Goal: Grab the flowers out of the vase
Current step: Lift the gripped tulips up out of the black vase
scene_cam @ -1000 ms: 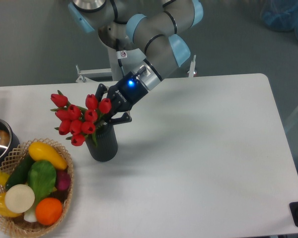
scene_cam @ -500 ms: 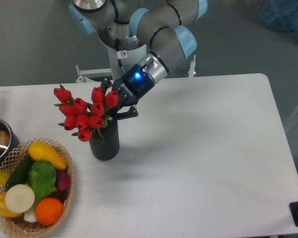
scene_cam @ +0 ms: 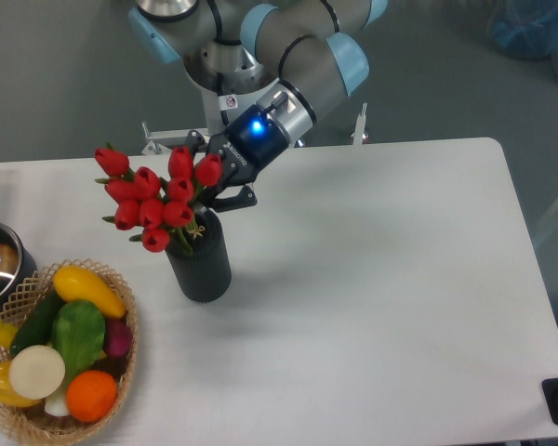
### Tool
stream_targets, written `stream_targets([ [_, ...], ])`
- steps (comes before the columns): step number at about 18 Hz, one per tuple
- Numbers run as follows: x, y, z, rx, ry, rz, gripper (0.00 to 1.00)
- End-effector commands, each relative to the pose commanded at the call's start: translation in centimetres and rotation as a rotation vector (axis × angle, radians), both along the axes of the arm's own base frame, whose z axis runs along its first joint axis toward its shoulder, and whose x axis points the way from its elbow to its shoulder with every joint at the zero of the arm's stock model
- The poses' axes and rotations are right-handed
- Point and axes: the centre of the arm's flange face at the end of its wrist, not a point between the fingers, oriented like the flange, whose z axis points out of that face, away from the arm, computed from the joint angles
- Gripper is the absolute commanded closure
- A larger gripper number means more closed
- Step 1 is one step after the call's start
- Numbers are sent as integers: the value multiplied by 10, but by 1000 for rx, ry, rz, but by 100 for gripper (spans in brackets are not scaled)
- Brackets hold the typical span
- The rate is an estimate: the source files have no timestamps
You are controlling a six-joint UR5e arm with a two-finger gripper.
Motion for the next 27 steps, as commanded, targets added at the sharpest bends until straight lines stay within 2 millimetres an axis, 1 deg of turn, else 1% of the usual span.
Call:
stream_targets([
  [3,-5,3,14,-3,-23,10,91],
  [7,-9,3,21,15,-26,13,91],
  [11,-21,6,45,-6,-82,38,91],
  [15,-22,5,49,-6,-97,43,91],
  [20,-25,5,58,1,-129,50,91],
  [24,-34,4,80,12,-152,63,91],
  [27,-45,-2,93,36,-176,75,91],
])
